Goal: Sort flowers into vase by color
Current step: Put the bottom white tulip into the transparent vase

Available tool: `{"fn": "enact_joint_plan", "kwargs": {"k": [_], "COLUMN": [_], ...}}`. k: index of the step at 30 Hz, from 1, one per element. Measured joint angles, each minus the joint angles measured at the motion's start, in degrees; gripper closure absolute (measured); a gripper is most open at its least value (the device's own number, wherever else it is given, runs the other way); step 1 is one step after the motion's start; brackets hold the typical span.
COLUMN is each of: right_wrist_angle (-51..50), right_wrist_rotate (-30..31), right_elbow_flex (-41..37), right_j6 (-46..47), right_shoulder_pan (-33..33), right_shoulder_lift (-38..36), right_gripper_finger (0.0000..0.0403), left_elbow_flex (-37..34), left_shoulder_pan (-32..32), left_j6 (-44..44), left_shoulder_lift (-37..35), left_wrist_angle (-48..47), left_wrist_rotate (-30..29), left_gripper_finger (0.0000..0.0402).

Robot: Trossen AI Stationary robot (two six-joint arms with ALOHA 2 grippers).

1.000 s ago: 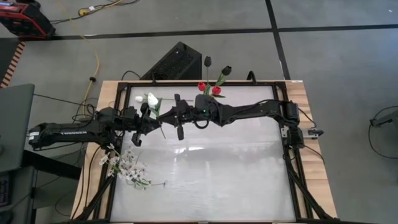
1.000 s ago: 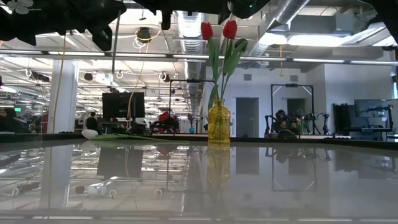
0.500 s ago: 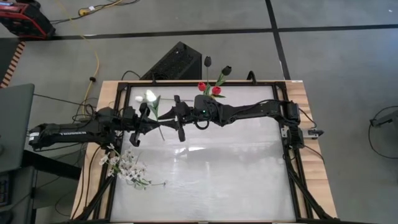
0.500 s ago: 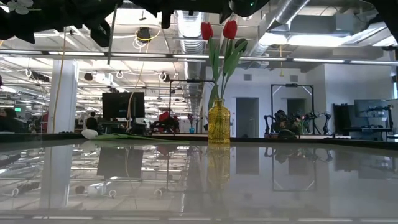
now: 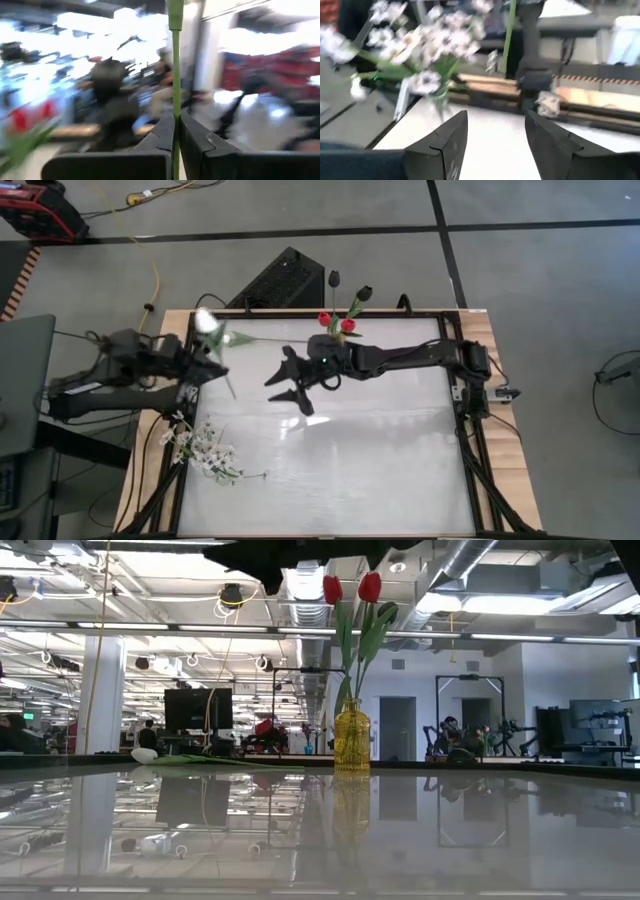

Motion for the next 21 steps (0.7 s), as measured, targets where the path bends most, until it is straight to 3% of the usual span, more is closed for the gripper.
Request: {"fn": "enact_joint_plan", "kwargs": {"k": [4, 7, 16, 21], "right_wrist_angle": [-1.50, -1.64, -4.94, -5.69], "right_wrist_rotate": [0.03, 0.07, 0.24, 0.42], "right_elbow_flex": [0.00, 0.00, 0.00, 0.00], "right_j6": [-1.77, -2.34, -2.46, -2.30], "right_shoulder_pan": [1.98, 3.43, 5.40, 5.92], "right_shoulder_lift": [0.00, 0.00, 0.00, 0.00], "right_gripper_finger": [0.0188, 0.0194, 0.0207, 0.0211], "left_elbow_flex": [-0.60, -1.02, -1.04, -1.04], "left_shoulder_pan": [-3.40, -6.46, -15.71, -22.53], "left_j6": [-3.32, -4.75, -5.29, -5.07], "left_shoulder_lift": [0.07, 0.49, 0.75, 2.84], "left_wrist_angle": [10.12, 15.40, 20.56, 20.56], "left_wrist_rotate": [10.25, 13.59, 14.35, 10.42], "left_gripper_finger": [0.0401, 0.0401, 0.0401, 0.0401]}}
